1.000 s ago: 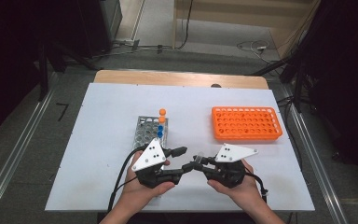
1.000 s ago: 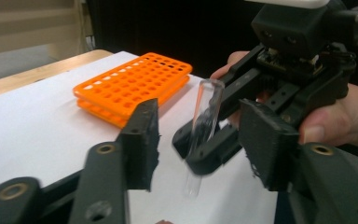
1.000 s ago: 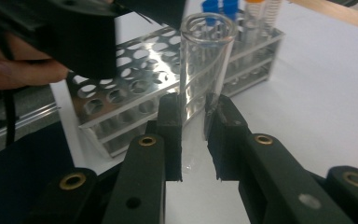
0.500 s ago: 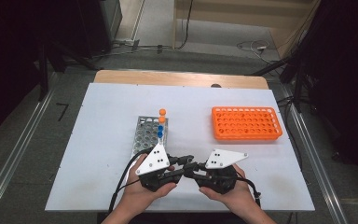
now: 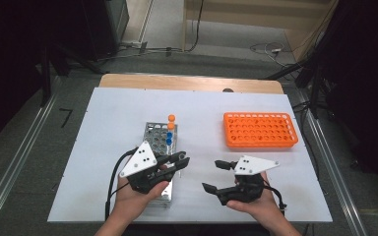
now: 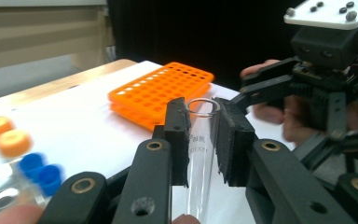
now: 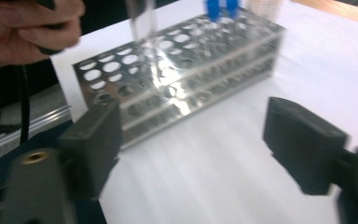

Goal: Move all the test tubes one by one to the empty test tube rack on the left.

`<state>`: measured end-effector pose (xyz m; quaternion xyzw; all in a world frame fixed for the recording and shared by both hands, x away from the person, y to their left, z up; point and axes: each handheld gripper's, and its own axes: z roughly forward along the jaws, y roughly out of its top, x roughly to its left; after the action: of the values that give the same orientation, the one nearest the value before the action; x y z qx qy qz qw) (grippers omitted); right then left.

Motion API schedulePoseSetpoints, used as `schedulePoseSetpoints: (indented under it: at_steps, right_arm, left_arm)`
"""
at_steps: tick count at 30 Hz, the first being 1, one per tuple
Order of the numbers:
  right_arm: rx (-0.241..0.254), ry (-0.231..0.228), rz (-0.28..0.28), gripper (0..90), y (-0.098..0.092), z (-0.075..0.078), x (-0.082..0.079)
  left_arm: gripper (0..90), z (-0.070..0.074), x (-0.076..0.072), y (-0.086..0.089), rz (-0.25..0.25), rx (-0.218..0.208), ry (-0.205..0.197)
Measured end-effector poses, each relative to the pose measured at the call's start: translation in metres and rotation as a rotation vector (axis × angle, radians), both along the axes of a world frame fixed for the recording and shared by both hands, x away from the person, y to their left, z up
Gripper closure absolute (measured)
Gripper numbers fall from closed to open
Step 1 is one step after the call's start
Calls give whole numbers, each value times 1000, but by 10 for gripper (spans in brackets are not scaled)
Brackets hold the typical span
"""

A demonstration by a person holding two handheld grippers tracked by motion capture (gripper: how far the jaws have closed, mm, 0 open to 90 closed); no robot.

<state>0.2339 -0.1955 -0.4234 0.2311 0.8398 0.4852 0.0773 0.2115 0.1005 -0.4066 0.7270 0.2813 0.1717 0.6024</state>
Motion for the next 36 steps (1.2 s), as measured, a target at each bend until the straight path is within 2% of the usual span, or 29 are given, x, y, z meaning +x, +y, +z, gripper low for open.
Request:
schedulePoseSetpoints:
  at_steps: [3,8,13,17,21,25,36]
  right_arm:
    - [11,14,-46,77,-19,-1,2]
    - [18,24,-86,3,-46,-3,2]
    - [25,39,-131,0,-73,-8,4]
    - [8,30,-185,0,-95,-16,6]
    - [29,40,-218,0,-117,-24,10]
    - [48,28,-242,0,-126,-25,14]
    - [35,23,-257,0,-125,-28,17]
  left_arm:
    - [757,-2,2,9,34,1,1]
    - [757,-3,5,19,77,-7,-4]
    - [757,-7,9,27,117,-14,-13]
    - [758,-12,13,28,135,-30,-6]
    - [758,-16,15,27,151,-21,-17]
    - [758,-20,20,25,163,-22,-15]
    - [757,-30,21,25,190,31,0]
